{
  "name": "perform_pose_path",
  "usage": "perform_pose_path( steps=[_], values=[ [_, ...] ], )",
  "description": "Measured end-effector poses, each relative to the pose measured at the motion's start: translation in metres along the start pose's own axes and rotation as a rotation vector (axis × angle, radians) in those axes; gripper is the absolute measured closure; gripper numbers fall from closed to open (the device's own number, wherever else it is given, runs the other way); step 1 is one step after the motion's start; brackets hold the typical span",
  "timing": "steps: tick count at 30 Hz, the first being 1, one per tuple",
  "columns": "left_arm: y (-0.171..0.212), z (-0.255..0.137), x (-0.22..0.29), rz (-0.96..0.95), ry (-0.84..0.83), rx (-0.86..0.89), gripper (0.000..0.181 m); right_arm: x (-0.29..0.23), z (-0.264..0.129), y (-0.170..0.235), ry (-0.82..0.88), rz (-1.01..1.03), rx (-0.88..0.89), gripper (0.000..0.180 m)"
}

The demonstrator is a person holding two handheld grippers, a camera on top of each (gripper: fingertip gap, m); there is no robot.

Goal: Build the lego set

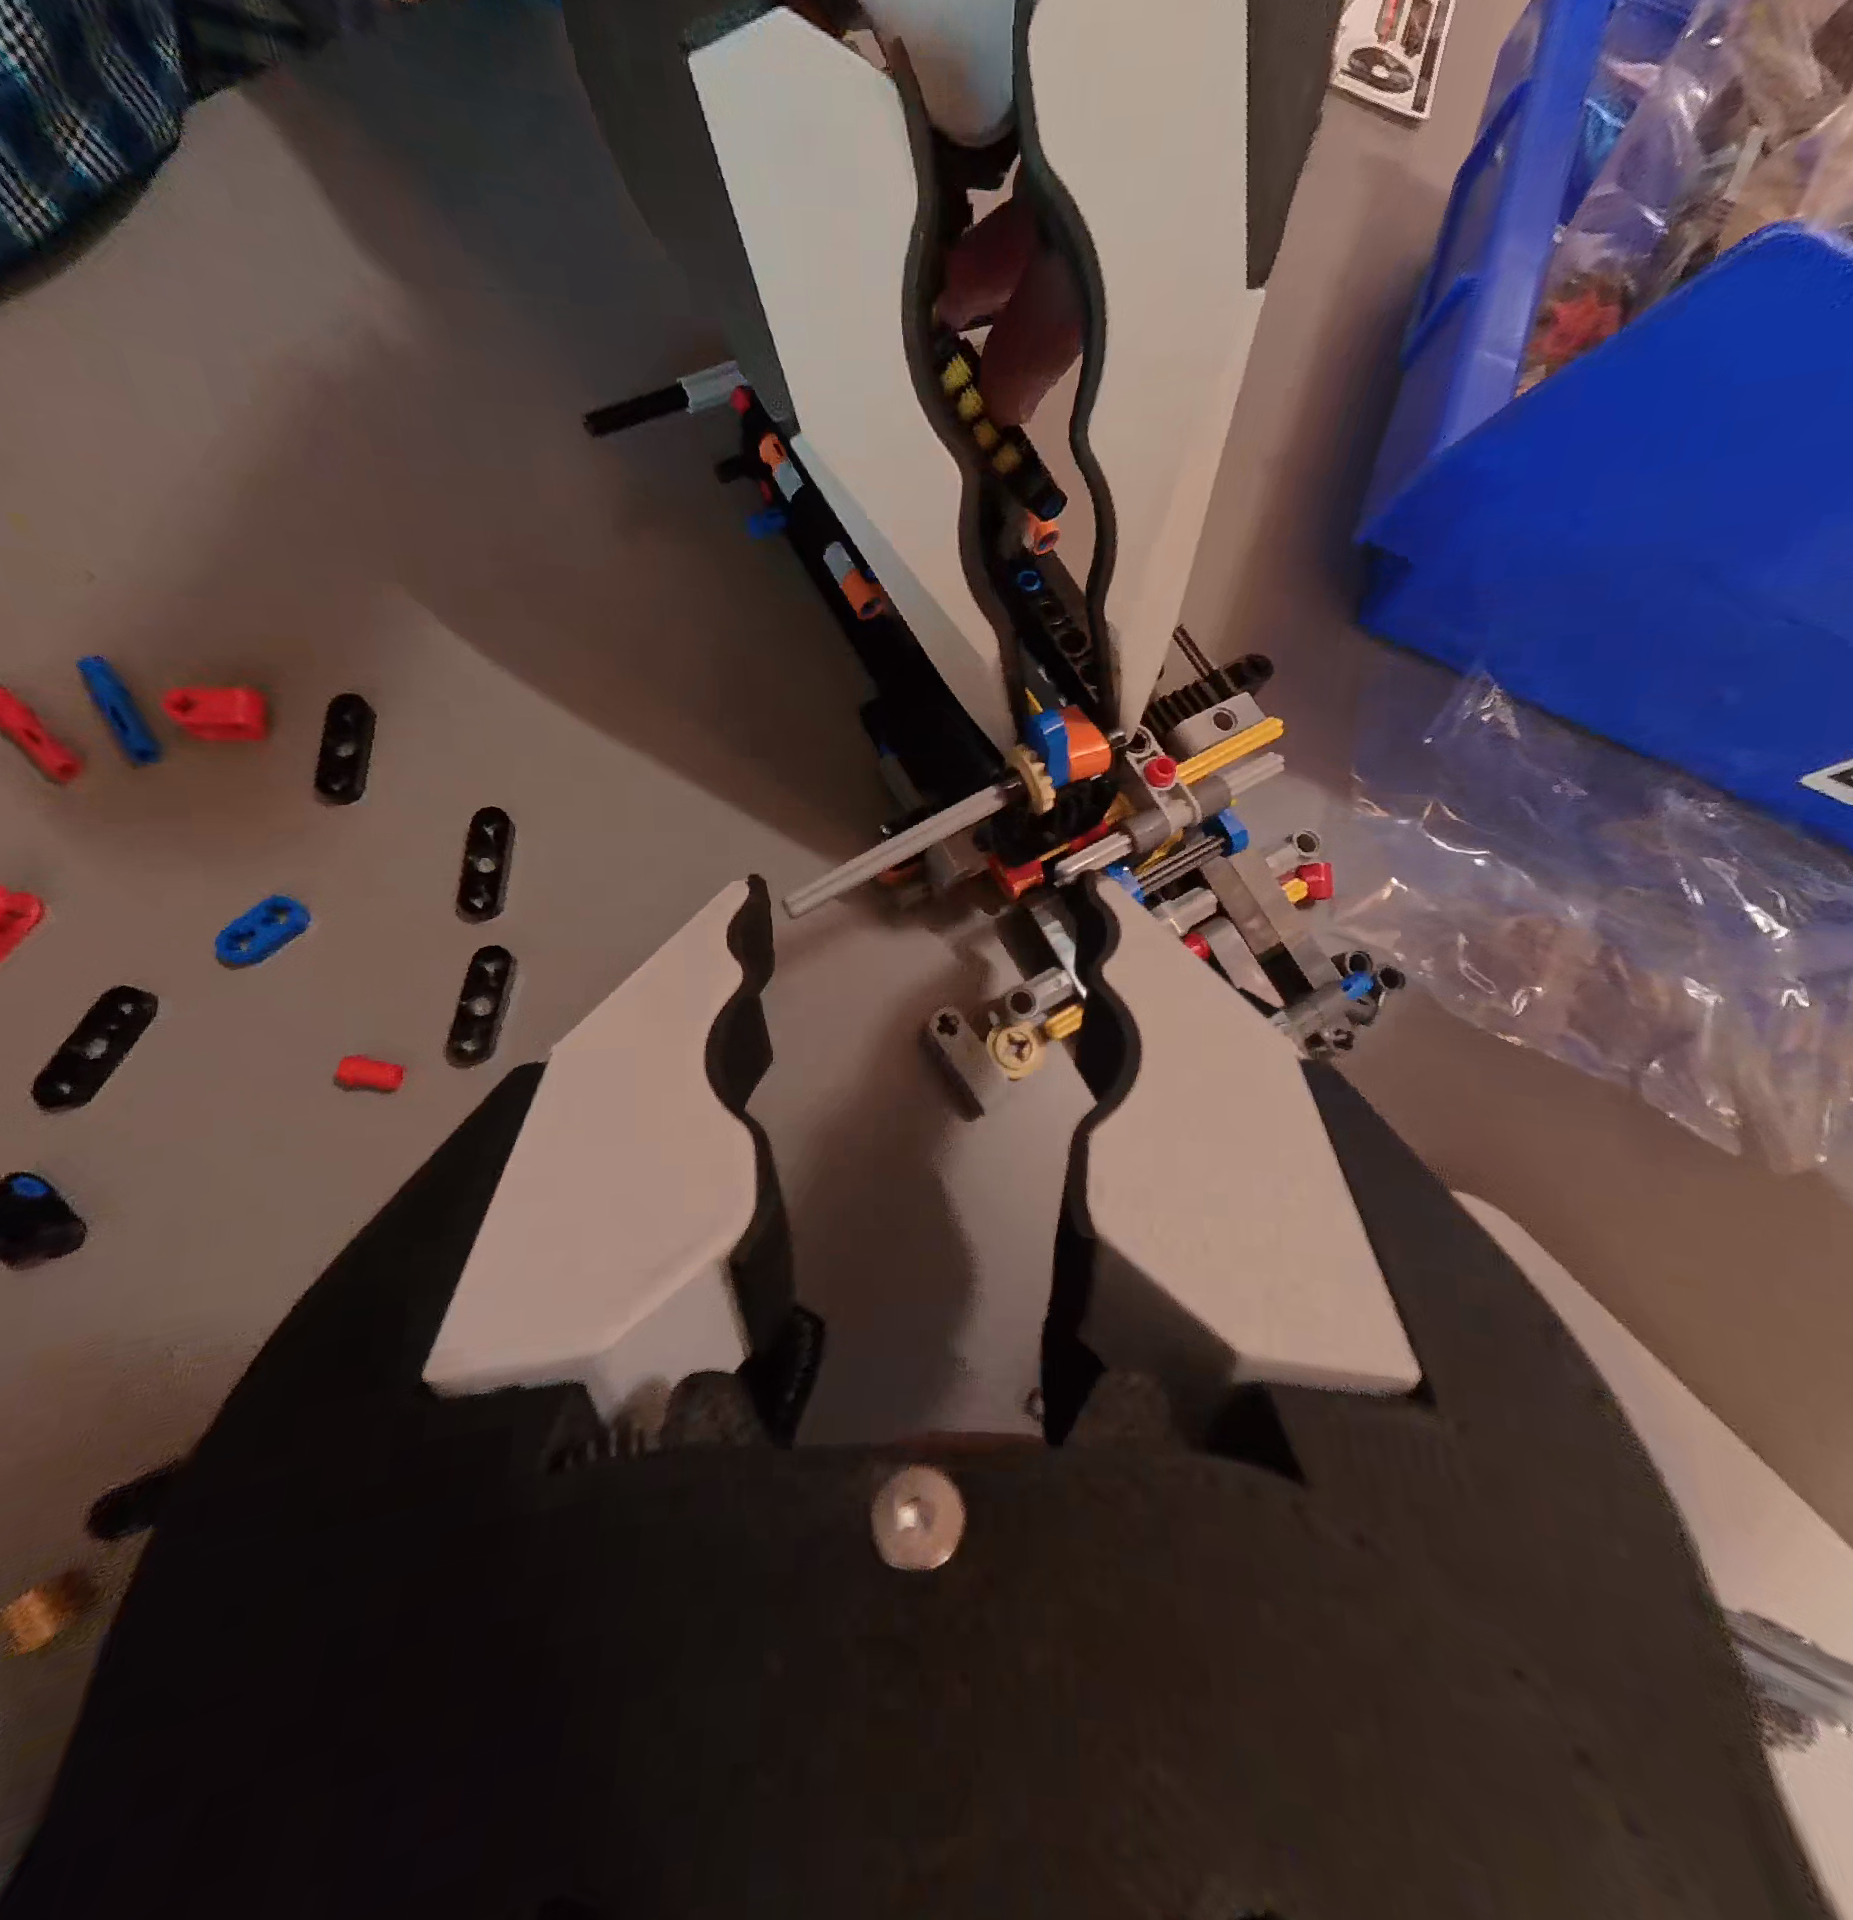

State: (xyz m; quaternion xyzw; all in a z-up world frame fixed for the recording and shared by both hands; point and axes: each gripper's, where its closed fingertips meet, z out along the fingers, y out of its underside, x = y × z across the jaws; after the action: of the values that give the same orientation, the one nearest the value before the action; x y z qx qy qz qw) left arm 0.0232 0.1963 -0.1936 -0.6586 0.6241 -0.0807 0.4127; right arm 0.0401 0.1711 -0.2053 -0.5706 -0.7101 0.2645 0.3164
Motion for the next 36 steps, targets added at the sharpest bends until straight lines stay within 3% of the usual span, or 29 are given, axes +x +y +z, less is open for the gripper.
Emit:
perform_pose_path(
  steps=[1,20,28,36],
  values=[
    [0.0,0.0,0.0,0.001,0.0,0.0,0.169,0.001,0.0,-0.001,-0.001,-0.012,0.007,0.124],
    [-0.002,0.001,0.002,0.039,-0.032,-0.011,0.169,0.0,0.007,-0.011,-0.075,-0.045,0.07,0.112],
    [-0.002,0.001,0.002,0.07,-0.036,-0.017,0.169,-0.003,0.002,-0.01,-0.14,-0.066,0.028,0.118],
    [-0.003,0.002,0.004,0.096,-0.042,-0.02,0.169,-0.003,0.004,-0.01,-0.196,-0.074,0.009,0.109]
  ],
)
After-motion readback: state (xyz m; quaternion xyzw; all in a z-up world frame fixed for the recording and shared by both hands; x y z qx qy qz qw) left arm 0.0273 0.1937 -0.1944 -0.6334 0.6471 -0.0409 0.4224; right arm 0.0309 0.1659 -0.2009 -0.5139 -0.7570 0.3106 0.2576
